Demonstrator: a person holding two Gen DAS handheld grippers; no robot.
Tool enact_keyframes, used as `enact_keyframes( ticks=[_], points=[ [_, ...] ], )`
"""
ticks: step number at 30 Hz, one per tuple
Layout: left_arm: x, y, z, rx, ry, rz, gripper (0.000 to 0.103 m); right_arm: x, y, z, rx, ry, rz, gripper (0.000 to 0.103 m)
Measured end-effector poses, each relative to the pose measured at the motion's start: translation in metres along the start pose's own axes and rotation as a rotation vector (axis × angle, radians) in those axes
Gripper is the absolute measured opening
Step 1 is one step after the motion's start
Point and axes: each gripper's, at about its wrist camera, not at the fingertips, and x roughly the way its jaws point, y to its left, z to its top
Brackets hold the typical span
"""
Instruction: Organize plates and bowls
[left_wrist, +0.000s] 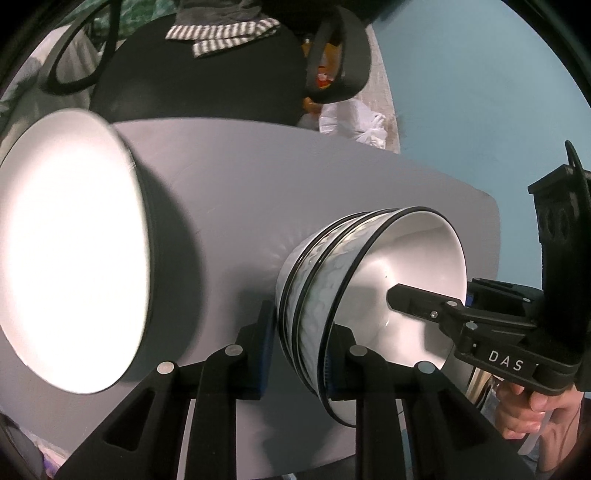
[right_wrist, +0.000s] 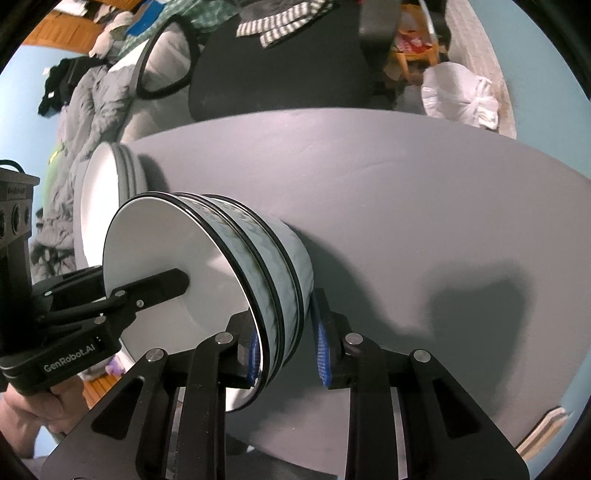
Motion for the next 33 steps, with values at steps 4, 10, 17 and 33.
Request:
enact_keyframes(
  ticks=[4, 10, 17, 33],
  points=[
    [-0.001, 0.007, -0.005, -0.004, -0.005, -0.003, 0.021, 0.006, 0.011, -0.002, -0.01, 0.007, -0.004, 0.024],
    [0.002, 0.005, -0.002, 0.009, -0.008, -0.018, 0.024, 0.008, 0.008, 0.0, 0.005, 0.012, 0.014, 0.025],
    [0.007, 0.013, -0.002, -0.036, 0.005, -0.072, 0.04, 0.01, 0.002, 0.0, 0.035, 0.011, 0.043, 0.026],
    [-0.002, 0.01, -0.015, -0.045, -0.052, -0.021, 0.024, 0.004, 0.01, -0.01, 0.033, -0.048, 0.003, 0.021]
  ],
)
